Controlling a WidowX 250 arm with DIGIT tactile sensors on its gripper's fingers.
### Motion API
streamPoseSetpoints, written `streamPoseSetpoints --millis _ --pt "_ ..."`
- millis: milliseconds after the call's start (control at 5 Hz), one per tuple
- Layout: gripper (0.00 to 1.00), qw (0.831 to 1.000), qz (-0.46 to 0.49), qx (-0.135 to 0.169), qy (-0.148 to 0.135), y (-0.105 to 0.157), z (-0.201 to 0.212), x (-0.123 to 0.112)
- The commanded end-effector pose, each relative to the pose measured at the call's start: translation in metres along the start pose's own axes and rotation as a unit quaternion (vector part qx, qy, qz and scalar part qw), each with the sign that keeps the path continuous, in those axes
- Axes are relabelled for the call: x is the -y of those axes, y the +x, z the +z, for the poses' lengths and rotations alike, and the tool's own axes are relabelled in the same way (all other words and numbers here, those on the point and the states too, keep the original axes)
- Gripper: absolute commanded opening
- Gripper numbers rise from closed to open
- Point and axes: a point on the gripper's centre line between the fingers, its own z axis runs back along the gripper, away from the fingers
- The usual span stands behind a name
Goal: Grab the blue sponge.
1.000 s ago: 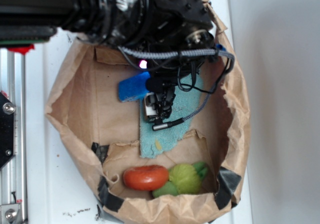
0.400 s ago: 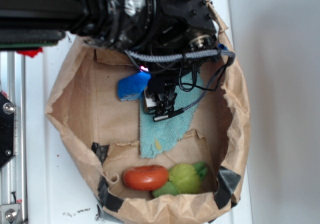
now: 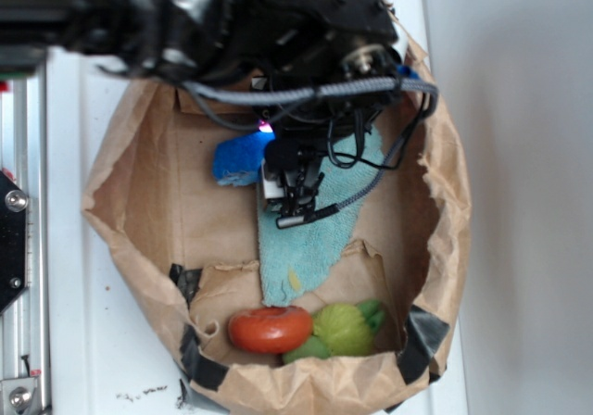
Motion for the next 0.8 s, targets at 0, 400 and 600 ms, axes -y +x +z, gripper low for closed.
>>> streamPoseSetpoints --millis 0,400,600 --pt "0.00 0.998 -0.006 0.052 -0.046 -0.003 0.079 0.013" --pt "0.00 0.994 -0.033 0.085 -0.056 -0.016 0.131 0.051" --pt "0.00 0.995 -0.026 0.093 -0.005 -0.019 0.140 0.063"
